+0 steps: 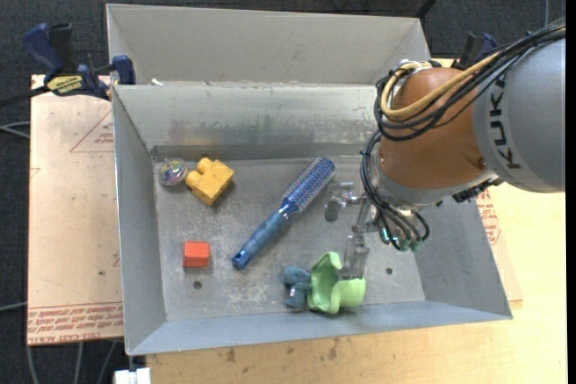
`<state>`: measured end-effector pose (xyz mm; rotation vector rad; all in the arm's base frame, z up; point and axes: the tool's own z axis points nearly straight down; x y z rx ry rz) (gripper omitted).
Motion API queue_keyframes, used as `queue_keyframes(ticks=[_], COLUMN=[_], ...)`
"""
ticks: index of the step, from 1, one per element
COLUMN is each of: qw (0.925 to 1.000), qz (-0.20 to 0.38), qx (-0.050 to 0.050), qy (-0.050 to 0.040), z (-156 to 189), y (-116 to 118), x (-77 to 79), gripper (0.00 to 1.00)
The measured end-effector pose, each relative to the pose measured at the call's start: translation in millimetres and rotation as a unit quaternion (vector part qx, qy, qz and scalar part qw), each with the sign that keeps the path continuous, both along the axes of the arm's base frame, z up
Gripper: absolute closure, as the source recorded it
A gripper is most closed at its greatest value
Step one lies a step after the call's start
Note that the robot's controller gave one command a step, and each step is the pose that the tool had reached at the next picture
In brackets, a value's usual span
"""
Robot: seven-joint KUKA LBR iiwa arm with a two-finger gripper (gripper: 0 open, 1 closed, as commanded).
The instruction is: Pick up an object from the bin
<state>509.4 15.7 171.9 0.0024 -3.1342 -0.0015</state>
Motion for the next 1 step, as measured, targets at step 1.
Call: queue_keyframes(ticks=[1], qw=[0.9303], qz=[0.367], qx=[0.002], qy=[-0.0022], z=[-102.1], y=[27.8], x=[-7.9], gripper=[0.0])
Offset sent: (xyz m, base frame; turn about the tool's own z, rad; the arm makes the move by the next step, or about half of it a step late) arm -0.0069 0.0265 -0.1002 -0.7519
